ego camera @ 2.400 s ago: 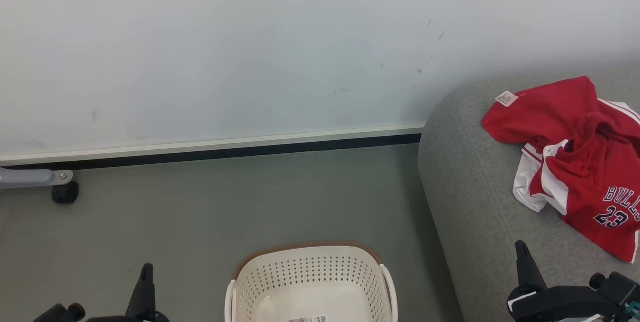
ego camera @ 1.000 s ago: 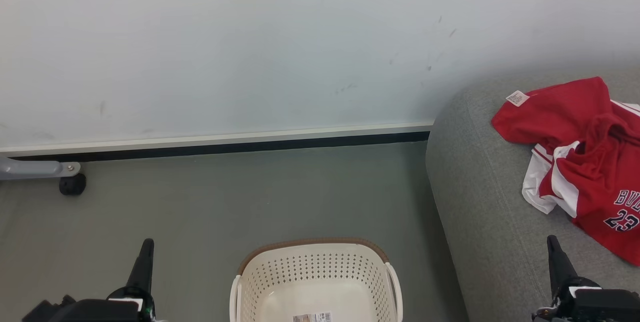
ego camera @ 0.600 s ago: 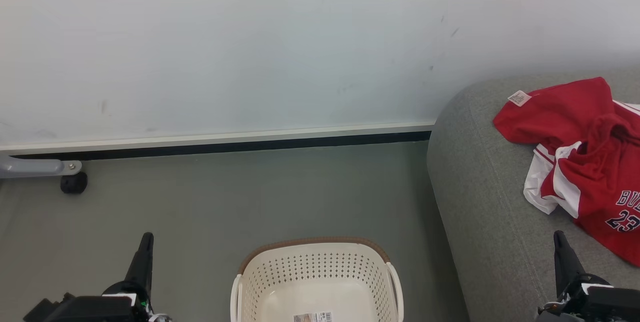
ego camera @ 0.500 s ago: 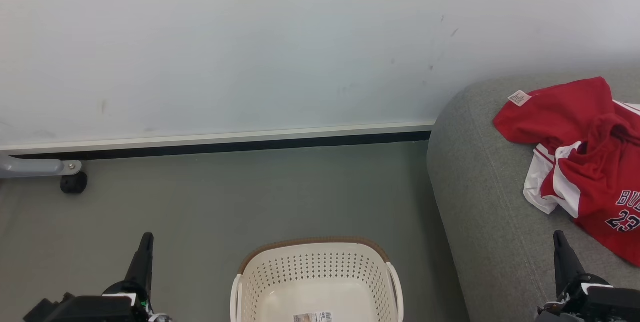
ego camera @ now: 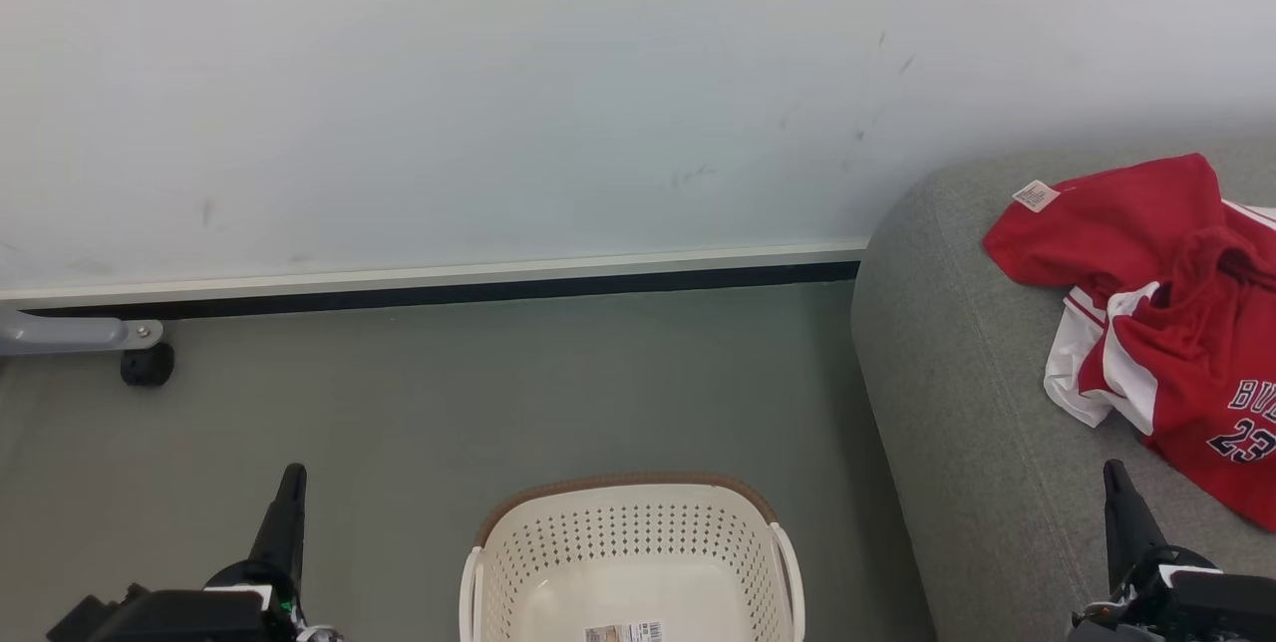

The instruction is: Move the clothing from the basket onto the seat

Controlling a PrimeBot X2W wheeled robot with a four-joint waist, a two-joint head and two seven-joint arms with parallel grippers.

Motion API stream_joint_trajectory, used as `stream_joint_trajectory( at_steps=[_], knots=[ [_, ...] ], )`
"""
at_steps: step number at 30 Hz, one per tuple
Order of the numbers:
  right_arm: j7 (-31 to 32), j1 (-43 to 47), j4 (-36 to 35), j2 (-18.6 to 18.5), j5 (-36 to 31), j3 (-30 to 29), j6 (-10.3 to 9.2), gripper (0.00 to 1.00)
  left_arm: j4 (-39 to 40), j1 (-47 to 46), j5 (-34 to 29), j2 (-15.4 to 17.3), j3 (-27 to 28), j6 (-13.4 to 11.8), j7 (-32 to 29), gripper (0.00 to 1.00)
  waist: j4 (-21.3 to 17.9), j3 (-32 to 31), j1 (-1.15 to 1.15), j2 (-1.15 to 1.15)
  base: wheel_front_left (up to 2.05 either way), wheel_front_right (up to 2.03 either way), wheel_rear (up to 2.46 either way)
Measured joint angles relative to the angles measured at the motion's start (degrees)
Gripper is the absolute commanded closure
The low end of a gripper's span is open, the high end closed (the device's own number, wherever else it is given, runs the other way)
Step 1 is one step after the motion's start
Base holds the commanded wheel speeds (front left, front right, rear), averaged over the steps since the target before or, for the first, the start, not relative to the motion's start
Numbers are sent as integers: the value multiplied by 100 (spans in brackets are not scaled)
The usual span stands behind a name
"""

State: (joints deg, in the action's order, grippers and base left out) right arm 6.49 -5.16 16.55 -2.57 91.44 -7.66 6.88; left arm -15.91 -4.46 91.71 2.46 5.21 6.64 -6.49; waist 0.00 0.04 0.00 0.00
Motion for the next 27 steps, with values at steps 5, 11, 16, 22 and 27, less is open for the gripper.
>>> stream_joint_trajectory(
  at_steps=[5, 11, 16, 22, 27],
  knots=[
    [0, 0, 0, 0, 0, 1, 1, 100, -1, 0, 0, 0, 0, 0, 0, 100, 0, 0, 0, 0, 0, 0, 0],
    [0, 0, 0, 0, 1, 1, 1, 100, -1, 0, 0, 0, 0, 0, 0, 100, 0, 0, 0, 0, 0, 0, 0],
    [0, 0, 0, 0, 1, 1, 0, 100, -2, 0, 0, 0, 0, 0, 0, 100, 0, 0, 0, 0, 0, 0, 0],
    [0, 0, 0, 1, 7, 1, 0, 100, -3, 0, 0, 0, 0, 0, 0, 100, 0, 0, 0, 1, 0, 0, 0],
    [0, 0, -1, 1, 7, 1, 0, 100, -3, 0, 0, 0, 0, 1, 0, 100, 0, 0, 0, 0, 0, 0, 0]
  ],
)
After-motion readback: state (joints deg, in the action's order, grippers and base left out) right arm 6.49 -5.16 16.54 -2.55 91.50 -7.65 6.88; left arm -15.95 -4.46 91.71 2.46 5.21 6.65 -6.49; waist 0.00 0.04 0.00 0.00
